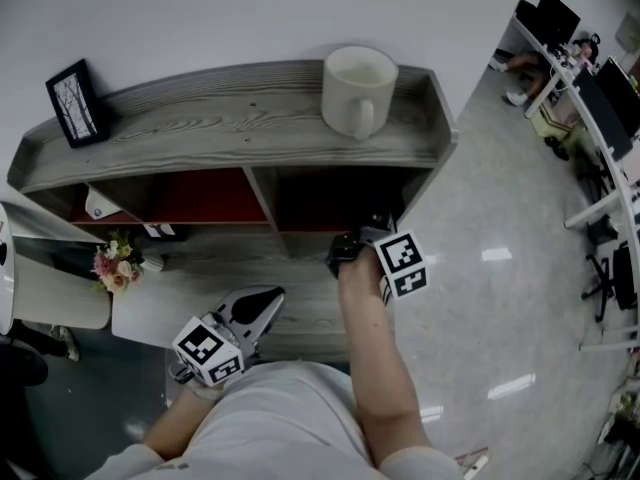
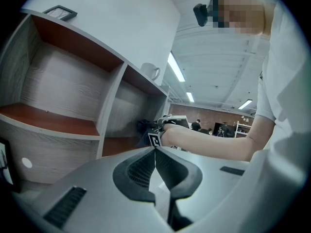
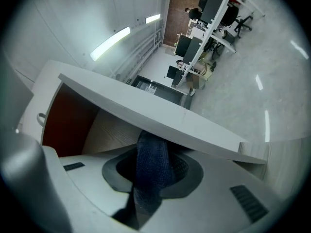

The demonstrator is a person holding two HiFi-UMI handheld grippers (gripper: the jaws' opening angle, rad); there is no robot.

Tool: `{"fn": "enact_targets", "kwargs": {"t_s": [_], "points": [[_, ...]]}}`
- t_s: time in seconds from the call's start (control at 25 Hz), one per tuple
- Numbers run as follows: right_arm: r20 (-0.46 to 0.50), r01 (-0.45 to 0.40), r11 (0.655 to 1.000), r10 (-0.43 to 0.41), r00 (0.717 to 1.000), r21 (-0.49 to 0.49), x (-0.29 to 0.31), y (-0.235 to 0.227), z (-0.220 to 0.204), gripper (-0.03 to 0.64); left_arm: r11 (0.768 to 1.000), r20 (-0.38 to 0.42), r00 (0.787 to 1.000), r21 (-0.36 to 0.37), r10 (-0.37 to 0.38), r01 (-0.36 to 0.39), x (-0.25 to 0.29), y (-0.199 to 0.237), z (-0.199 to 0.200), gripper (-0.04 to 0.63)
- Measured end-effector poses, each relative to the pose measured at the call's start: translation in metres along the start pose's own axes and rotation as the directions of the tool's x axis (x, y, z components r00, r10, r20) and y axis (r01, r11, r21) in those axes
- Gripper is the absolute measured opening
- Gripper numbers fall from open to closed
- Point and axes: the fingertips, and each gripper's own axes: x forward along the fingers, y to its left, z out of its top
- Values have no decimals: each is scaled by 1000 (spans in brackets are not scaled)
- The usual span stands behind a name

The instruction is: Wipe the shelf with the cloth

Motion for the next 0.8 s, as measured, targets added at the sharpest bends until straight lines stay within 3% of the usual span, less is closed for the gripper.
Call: {"fn": "enact_targets", "kwargs": {"t_s": [0.16, 0.32, 0.6, 0.8], "points": [[-21, 8, 977, -13, 1000, -211, 3, 7, -8, 89, 1000, -1, 1000, -7, 14, -14, -6, 4, -2, 15], [-68, 1, 895, -35, 997, -447, 11, 19, -20, 89, 1000, 1, 1000, -9, 14, -14, -8, 6, -2, 15], [-138, 32, 709, -181, 974, -704, 35, 0, -39, 91, 1000, 8, 1000, -20, 21, -21, -15, 11, -2, 15], [-158, -10, 561, -216, 964, -828, 55, -2, -48, 91, 999, 6, 999, -29, 33, -32, -21, 18, -4, 15]]}}
